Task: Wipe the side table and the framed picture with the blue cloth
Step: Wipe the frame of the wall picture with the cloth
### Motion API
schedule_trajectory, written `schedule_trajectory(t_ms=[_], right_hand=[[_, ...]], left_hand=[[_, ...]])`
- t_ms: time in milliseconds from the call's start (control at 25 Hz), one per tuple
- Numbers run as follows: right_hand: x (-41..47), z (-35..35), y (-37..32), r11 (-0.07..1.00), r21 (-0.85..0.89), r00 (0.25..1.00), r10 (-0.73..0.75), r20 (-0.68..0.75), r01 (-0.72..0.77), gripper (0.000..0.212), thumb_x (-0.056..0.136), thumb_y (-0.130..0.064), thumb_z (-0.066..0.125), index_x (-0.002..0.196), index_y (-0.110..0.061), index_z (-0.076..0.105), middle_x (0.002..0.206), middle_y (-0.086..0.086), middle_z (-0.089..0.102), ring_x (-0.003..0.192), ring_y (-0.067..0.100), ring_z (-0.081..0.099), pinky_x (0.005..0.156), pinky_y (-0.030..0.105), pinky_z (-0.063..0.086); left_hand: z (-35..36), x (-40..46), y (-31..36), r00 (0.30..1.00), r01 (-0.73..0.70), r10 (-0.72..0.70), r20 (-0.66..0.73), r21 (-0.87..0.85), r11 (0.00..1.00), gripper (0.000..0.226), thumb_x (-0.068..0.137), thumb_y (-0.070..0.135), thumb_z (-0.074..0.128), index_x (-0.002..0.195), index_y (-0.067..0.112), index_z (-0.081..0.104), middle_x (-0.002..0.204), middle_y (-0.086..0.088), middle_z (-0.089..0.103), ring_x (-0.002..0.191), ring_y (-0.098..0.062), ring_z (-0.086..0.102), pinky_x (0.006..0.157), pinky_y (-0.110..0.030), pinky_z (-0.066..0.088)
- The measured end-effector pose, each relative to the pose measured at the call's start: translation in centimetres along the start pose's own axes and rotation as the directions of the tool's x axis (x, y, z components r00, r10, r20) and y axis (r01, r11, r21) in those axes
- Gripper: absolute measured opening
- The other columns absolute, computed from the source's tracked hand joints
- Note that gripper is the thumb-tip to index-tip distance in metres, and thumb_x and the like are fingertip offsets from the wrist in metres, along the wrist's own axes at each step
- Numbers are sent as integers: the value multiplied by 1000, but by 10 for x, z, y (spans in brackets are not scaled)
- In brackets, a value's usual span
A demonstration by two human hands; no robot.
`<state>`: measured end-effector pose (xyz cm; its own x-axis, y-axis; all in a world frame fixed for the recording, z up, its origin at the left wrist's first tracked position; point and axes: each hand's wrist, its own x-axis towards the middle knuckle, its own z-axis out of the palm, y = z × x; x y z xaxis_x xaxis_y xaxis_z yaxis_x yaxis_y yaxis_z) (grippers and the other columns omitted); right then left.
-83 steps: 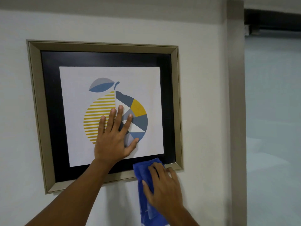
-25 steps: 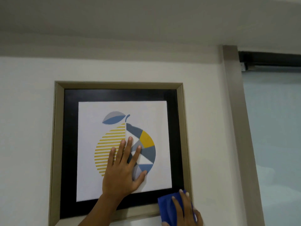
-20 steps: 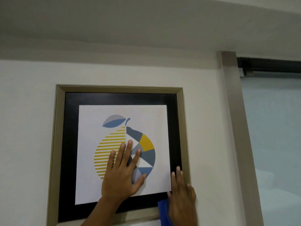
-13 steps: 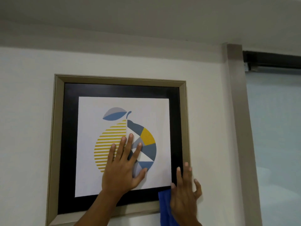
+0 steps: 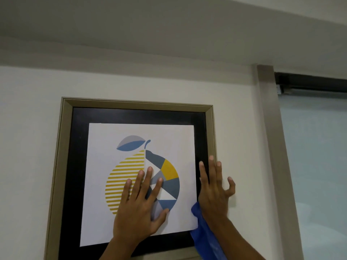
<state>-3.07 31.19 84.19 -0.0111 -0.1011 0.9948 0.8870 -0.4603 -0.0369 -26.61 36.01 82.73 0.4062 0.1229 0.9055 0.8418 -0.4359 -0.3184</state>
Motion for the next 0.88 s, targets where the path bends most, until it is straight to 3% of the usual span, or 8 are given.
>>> schedule_trajectory(t_ms=[120, 320, 440, 560, 640, 760, 880], right_hand=[[45, 0, -1, 997, -52, 995, -57, -78, 53, 69, 90, 4, 24, 155, -18, 21, 164, 10, 3, 148, 25, 16, 101, 50, 22], [146, 10, -7, 993, -118, 985, 10, -174, -31, 84, 80, 6, 41, 156, -21, 16, 164, 7, 9, 150, 23, 14, 102, 50, 21], [205, 9, -11, 993, -88, 979, 56, -193, -74, 80, 82, 6, 32, 156, -21, 16, 162, 5, 20, 148, 21, 22, 102, 48, 21], [238, 7, -12, 992, 47, 972, 123, -202, -116, 75, 87, 2, 35, 156, -21, 15, 162, 5, 20, 149, 21, 19, 101, 49, 21], [230, 11, -14, 970, 220, 965, 154, -213, -106, 59, 99, -19, 40, 155, -20, 21, 162, 5, 21, 149, 20, 16, 103, 50, 20], [179, 12, -18, 901, 408, 962, 224, -153, -145, 59, 101, -45, 34, 153, -19, 25, 162, 6, 21, 150, 19, 13, 105, 50, 21], [112, 7, -18, 861, 488, 975, 209, -78, -146, 58, 101, -48, 29, 152, -19, 26, 161, 8, 24, 150, 19, 14, 104, 50, 23]], left_hand=[[-2, 0, 2, 1000, 1, -1, -2, 8, 1000, 85, 90, 76, 34, 155, 22, 39, 166, -13, 29, 152, -38, 26, 121, -54, 19], [8, -1, -1, 998, -1, 2, -61, 22, 1000, 83, 84, 75, 43, 147, 21, 53, 160, -15, 40, 153, -34, 23, 124, -49, 11], [15, 2, 0, 995, 1, 6, -96, 70, 998, 85, 78, 77, 51, 141, 21, 58, 152, -15, 50, 151, -31, 23, 122, -50, 15], [18, 1, 0, 994, 10, -6, -108, 34, 999, 87, 77, 77, 53, 147, 24, 53, 158, -13, 44, 155, -31, 22, 123, -50, 16], [18, -3, 0, 993, 1, -1, -114, -4, 1000, 86, 83, 74, 47, 154, 26, 42, 167, -11, 30, 157, -31, 18, 125, -49, 10], [13, -5, 1, 993, -14, 15, -113, 10, 1000, 86, 88, 70, 43, 160, 24, 30, 171, -11, 17, 158, -33, 14, 127, -50, 5], [7, -6, 4, 996, -3, 7, -85, 44, 999, 86, 91, 69, 41, 161, 23, 25, 171, -14, 15, 158, -35, 12, 127, -54, 8]])
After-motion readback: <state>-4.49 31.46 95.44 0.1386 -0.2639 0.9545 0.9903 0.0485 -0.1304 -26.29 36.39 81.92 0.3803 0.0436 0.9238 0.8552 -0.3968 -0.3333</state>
